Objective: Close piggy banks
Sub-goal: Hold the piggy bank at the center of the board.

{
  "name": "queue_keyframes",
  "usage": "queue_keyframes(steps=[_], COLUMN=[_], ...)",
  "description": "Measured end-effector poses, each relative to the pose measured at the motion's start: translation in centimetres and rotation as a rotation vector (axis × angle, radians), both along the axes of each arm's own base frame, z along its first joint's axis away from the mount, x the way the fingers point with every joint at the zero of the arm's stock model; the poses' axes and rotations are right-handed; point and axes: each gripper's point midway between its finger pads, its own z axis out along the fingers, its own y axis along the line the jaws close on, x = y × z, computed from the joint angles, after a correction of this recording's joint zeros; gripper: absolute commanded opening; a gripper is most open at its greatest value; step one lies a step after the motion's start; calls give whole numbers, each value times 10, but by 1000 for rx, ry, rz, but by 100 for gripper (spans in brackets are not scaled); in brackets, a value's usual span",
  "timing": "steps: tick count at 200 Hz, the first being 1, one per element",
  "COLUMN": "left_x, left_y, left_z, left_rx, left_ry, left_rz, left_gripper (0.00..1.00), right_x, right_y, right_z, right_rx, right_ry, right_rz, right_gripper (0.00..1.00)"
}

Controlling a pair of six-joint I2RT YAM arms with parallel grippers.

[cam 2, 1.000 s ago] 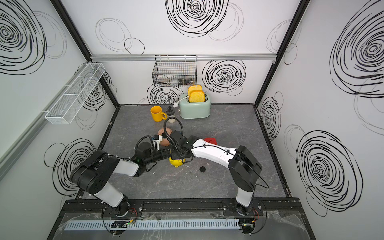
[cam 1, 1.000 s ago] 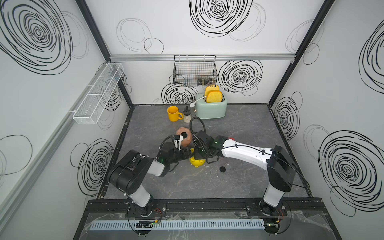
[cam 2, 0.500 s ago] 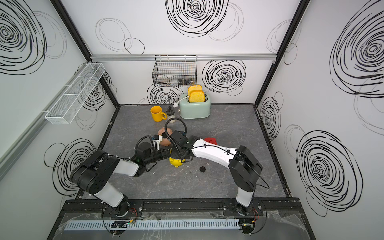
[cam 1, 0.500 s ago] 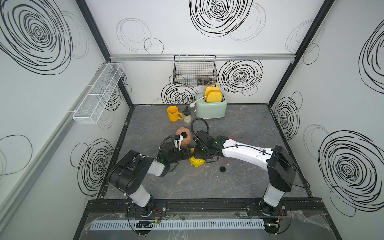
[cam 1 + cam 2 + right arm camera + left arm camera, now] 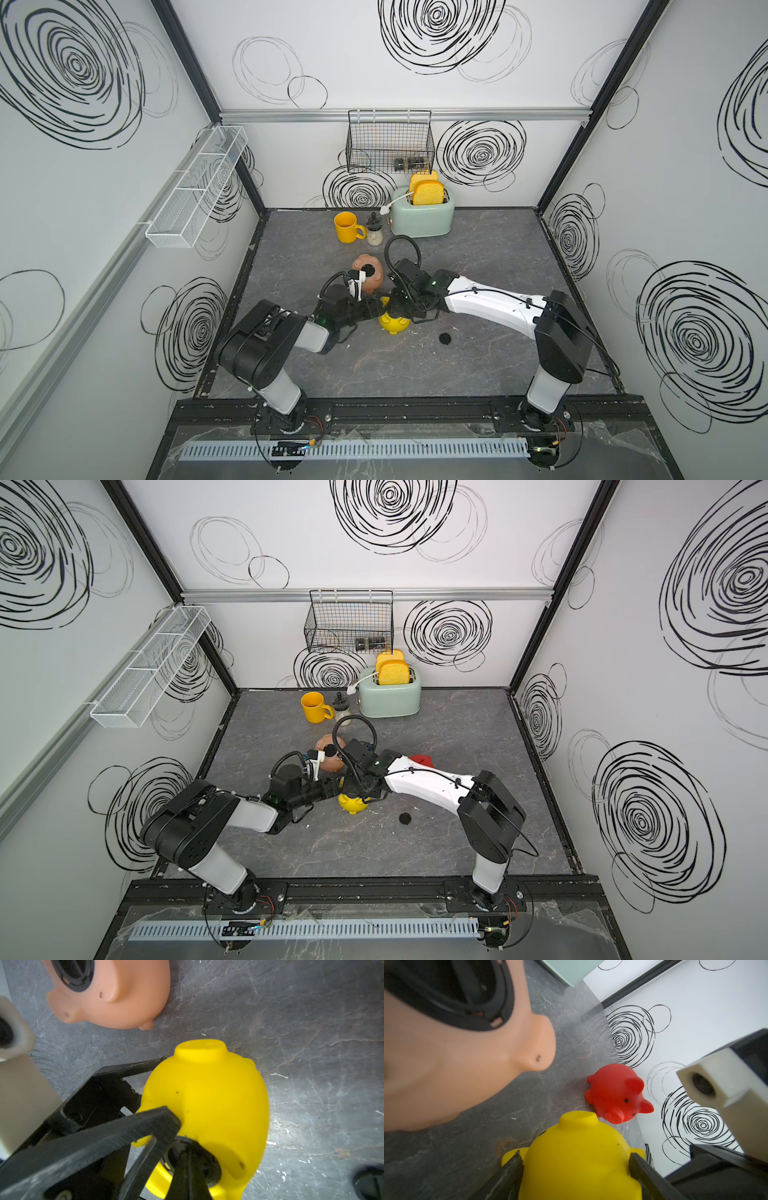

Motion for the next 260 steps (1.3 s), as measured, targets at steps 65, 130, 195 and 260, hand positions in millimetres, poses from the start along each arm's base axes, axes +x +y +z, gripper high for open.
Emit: queue_keyframes(steps=[65, 130, 195, 260], left_x=[0, 0, 0, 0], left_y=[0, 0, 0, 0], left_z=[0, 0, 0, 0], left_rx=[0, 0, 1, 0], left_ry=[-1, -3, -4, -5], left_rz=[2, 3, 5, 5], left_gripper=[82, 82, 82, 82], right_x=[-1, -1, -1, 0], right_y=[-2, -2, -3, -10], right_z=[-1, 0, 2, 25], right_rx=[12, 17, 4, -62], right_ry=[9, 0, -13, -81], right_rz=[1, 11, 32, 48], right_gripper=[4, 7, 14, 22])
